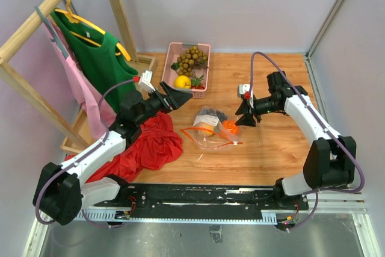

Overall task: Open the zip-top bag and remove the fake food
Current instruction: Pick up the fake fruit from the zipper food storage bag.

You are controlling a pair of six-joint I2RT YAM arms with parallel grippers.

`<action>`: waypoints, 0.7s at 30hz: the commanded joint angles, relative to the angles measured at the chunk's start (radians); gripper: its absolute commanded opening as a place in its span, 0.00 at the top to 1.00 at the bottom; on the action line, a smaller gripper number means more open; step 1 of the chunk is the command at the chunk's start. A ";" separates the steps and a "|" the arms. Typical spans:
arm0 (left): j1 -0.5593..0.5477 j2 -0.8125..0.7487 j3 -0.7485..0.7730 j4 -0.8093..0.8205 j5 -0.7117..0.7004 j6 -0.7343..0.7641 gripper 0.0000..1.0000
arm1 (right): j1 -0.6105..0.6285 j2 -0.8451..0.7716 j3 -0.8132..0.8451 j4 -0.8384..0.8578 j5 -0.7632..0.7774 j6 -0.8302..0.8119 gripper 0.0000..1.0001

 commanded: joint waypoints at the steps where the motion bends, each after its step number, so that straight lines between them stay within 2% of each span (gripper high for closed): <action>1: -0.019 -0.065 0.047 -0.072 0.016 0.082 0.04 | -0.011 0.040 0.055 -0.057 -0.033 -0.015 0.53; 6: -0.108 -0.125 0.093 -0.243 -0.048 0.264 0.06 | 0.003 0.073 0.079 -0.066 -0.018 -0.012 0.53; 9: -0.164 -0.127 0.083 -0.273 -0.056 0.307 0.13 | 0.016 0.096 0.095 -0.066 -0.007 0.008 0.53; 14: -0.277 -0.100 0.056 -0.278 -0.082 0.361 0.34 | 0.041 0.136 0.134 -0.057 0.035 0.078 0.53; 20: -0.342 -0.063 0.006 -0.298 -0.093 0.414 0.61 | 0.070 0.216 0.222 0.035 0.128 0.396 0.56; 21: -0.343 -0.058 -0.003 -0.297 -0.093 0.417 0.63 | 0.075 0.232 0.239 0.043 0.138 0.439 0.56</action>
